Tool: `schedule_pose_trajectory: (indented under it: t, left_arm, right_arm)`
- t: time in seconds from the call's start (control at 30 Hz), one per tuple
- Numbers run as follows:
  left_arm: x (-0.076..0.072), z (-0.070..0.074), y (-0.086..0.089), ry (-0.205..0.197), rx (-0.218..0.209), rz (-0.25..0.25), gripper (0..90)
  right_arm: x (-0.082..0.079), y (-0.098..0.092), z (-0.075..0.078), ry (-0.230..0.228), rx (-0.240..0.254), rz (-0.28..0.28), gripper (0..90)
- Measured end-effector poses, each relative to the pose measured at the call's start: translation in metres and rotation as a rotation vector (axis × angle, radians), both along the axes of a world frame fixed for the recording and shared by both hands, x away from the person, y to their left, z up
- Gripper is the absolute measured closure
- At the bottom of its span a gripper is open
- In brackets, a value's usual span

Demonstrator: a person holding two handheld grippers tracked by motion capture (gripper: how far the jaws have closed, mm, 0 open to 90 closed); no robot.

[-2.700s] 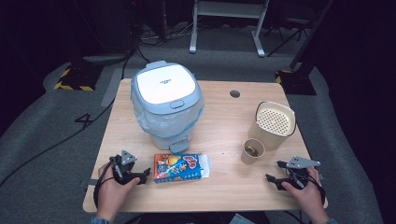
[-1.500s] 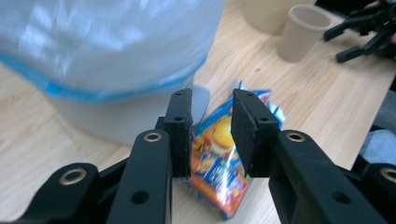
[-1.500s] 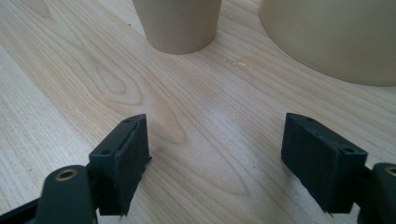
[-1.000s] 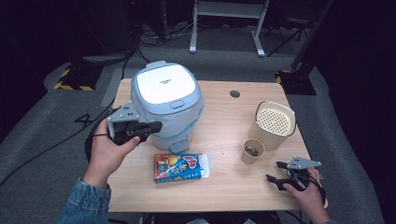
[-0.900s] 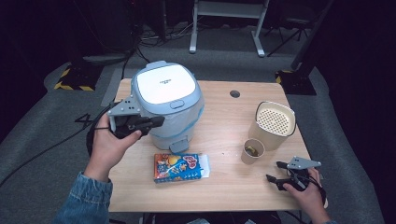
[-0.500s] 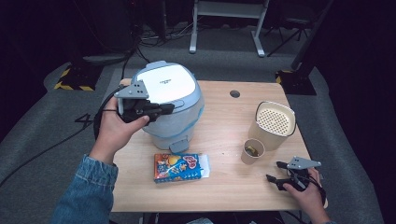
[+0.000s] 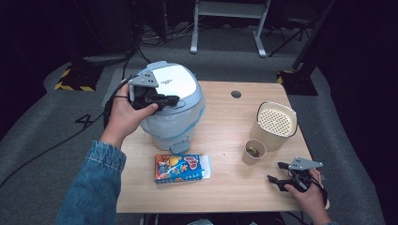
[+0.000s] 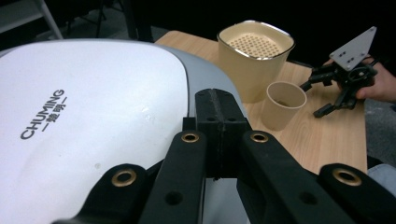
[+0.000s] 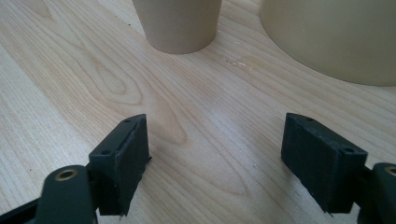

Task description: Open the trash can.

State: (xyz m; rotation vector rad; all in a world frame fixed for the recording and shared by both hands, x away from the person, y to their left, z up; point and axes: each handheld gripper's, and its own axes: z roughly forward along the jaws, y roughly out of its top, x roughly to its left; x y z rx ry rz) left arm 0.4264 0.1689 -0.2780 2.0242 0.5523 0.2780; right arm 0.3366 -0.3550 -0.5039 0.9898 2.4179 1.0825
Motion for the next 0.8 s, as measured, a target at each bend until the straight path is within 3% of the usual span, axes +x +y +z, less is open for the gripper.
schedule_pose_trajectory:
  t: [0.07, 0.5, 0.8]
  left_arm:
    - [0.0008, -0.0005, -0.0015, 0.013, -0.008, -0.011, 90.0]
    - [-0.0015, 0.0024, -0.0048, 0.037, 0.009, 0.063, 90.0]
    - [-0.003, 0.0014, -0.0056, 0.029, 0.017, 0.06, 90.0]
  right_arm:
    - [0.0, 0.0, 0.0, 0.0, 0.0, 0.0, 23.5]
    - [0.0, 0.0, 0.0, -0.001, 0.0, 0.0, 23.5]
    - [0.0, 0.0, 0.0, 0.0, 0.0, 0.0, 23.5]
